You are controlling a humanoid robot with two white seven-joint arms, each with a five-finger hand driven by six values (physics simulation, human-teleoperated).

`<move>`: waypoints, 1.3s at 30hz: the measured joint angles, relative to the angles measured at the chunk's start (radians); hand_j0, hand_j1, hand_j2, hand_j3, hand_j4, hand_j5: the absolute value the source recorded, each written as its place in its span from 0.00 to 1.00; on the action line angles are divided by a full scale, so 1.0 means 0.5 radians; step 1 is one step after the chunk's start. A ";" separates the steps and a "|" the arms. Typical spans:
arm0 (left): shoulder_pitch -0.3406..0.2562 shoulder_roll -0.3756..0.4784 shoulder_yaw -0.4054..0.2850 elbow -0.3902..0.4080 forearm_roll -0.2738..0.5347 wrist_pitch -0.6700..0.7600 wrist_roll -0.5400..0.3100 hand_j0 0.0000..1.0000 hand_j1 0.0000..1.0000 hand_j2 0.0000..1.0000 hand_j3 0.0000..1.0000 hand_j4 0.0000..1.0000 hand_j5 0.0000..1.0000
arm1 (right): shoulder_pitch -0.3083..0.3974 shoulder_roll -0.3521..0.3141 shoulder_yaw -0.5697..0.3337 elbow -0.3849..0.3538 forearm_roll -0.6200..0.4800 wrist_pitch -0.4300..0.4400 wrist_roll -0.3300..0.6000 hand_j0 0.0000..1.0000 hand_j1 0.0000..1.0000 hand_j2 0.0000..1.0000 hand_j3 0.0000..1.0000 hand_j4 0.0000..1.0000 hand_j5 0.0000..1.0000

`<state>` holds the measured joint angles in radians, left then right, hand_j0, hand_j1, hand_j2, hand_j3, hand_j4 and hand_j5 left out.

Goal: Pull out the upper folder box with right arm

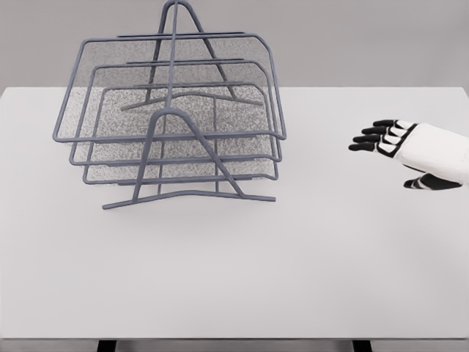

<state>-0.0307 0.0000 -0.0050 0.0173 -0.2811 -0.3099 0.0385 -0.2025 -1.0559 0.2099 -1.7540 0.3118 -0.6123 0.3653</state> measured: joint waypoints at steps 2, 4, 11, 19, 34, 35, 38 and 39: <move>0.000 0.000 0.000 0.000 0.000 0.000 0.000 1.00 1.00 1.00 1.00 1.00 1.00 | -0.018 0.026 -0.008 -0.004 0.000 0.000 0.101 1.00 1.00 1.00 1.00 1.00 1.00; 0.000 0.000 0.000 0.000 0.000 0.000 0.000 1.00 1.00 1.00 1.00 1.00 1.00 | -0.061 0.162 -0.131 0.015 0.033 -0.001 0.290 1.00 1.00 1.00 1.00 1.00 1.00; 0.000 0.000 0.000 0.000 0.000 0.000 0.000 1.00 1.00 1.00 1.00 1.00 1.00 | -0.632 0.349 0.044 0.238 0.086 0.001 0.472 1.00 1.00 1.00 1.00 1.00 1.00; 0.000 0.000 0.000 0.000 0.000 0.000 0.000 1.00 1.00 1.00 1.00 1.00 1.00 | -1.074 0.554 0.479 0.397 0.091 -0.001 0.490 1.00 1.00 1.00 1.00 1.00 1.00; 0.000 0.000 0.000 0.000 0.000 0.000 0.000 1.00 1.00 1.00 1.00 1.00 1.00 | -1.344 0.942 0.873 0.710 0.138 -0.003 0.492 1.00 1.00 1.00 1.00 1.00 1.00; 0.000 0.000 0.000 0.000 0.000 0.000 0.000 1.00 1.00 1.00 1.00 1.00 1.00 | -1.338 0.946 0.888 0.728 0.142 -0.003 0.492 1.00 1.00 1.00 1.00 1.00 1.00; 0.000 0.000 0.000 0.000 0.000 0.000 0.000 1.00 1.00 1.00 1.00 1.00 1.00 | -1.322 0.941 0.913 0.757 0.148 -0.003 0.492 1.00 1.00 1.00 1.00 1.00 1.00; 0.000 0.000 0.000 0.000 0.000 0.000 0.000 1.00 1.00 1.00 1.00 1.00 1.00 | -1.310 0.932 0.918 0.761 0.150 -0.003 0.492 1.00 1.00 1.00 1.00 1.00 1.00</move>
<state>-0.0307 0.0000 -0.0049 0.0172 -0.2811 -0.3099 0.0385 -0.8575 -0.5898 0.6688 -1.3733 0.3866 -0.6140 0.6115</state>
